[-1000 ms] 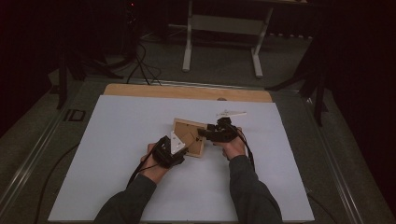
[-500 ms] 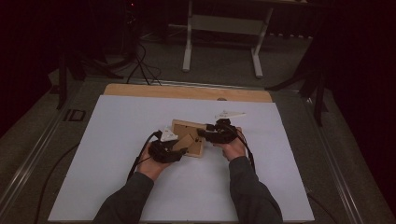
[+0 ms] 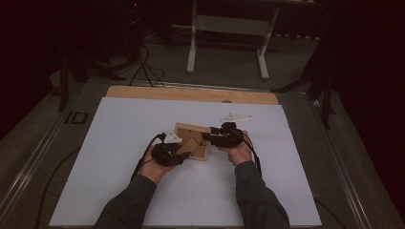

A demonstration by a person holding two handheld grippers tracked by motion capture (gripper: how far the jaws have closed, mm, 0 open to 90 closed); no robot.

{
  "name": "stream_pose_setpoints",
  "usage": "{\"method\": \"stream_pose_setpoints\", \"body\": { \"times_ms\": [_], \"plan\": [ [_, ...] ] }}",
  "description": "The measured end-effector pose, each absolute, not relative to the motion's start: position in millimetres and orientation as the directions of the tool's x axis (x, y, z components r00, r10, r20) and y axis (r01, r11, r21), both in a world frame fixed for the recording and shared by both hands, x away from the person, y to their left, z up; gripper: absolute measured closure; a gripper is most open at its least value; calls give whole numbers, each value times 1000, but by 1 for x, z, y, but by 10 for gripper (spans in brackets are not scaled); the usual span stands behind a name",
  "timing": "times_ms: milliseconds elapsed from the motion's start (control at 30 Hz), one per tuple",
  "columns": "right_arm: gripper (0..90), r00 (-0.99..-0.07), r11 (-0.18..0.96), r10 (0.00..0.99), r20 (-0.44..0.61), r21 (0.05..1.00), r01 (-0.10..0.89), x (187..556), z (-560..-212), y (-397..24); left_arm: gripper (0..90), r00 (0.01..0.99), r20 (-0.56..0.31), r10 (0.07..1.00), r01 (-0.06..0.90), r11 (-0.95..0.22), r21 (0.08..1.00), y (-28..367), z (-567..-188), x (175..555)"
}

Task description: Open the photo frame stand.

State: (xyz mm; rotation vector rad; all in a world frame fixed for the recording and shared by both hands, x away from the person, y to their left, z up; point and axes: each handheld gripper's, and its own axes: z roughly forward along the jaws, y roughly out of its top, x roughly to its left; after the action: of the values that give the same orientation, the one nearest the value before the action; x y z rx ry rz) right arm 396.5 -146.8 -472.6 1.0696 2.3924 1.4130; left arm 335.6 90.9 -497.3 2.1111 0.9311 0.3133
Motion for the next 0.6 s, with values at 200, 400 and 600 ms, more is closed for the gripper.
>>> {"method": "stream_pose_setpoints", "body": {
  "times_ms": [200, 400, 600],
  "plan": [
    [546, -715, 286, 672, 191, 824, 489, 393, -470, -147, 658, 690, -126, 713, 527, -376, 762, 91, -496, 341],
    [546, -717, 302, 680, 155, 831, 466, 389, -468, -145, 659, 693, -90, 715, 511, -400, 761, 89, -497, 341],
    [546, -711, 311, 692, 123, 838, 448, 386, -466, -141, 660, 682, -76, 728, 517, -406, 753, 87, -498, 347]
  ]
}}
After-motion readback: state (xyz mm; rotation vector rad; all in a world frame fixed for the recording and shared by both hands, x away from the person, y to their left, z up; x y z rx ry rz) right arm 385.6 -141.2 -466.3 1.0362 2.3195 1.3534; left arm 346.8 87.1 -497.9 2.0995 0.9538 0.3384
